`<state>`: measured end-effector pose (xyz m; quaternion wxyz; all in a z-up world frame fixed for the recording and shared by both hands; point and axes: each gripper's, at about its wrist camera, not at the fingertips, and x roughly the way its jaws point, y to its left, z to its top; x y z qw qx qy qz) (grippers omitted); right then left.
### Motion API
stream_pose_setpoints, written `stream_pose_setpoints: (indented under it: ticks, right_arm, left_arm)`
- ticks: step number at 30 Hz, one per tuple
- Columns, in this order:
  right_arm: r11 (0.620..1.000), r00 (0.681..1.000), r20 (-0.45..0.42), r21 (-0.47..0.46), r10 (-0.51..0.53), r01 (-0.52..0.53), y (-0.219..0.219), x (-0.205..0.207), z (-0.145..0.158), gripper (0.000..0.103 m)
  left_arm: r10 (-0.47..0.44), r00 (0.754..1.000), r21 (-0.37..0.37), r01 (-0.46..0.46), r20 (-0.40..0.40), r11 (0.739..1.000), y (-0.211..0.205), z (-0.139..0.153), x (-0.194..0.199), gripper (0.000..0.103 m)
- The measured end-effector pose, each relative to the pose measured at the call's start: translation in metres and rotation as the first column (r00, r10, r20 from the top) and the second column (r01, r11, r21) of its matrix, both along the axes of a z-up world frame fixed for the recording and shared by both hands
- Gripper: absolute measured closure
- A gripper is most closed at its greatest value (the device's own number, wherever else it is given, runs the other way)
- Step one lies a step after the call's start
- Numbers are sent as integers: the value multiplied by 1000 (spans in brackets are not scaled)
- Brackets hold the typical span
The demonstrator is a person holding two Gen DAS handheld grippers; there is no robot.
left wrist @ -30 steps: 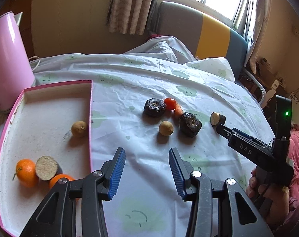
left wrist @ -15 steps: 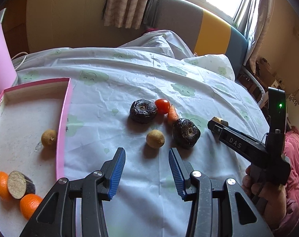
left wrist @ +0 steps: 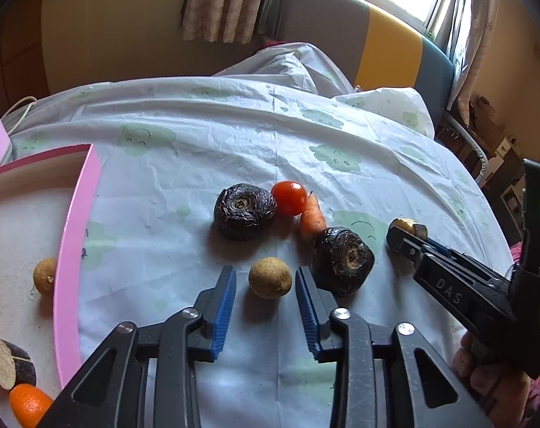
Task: Organize fruits
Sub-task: 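Grasp the small brown potato-like fruit with the left tool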
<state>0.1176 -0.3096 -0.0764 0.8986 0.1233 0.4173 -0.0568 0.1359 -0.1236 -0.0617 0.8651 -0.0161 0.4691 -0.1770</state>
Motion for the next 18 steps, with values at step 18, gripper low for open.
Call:
stream_pose_setpoints:
  ticks: [18]
  right_arm:
    - [999,1000,-6,-39,4,-4,4,0,-2,78]
  left_arm:
    - [3,1000,59,-4,26,998,6,-4,-14,80]
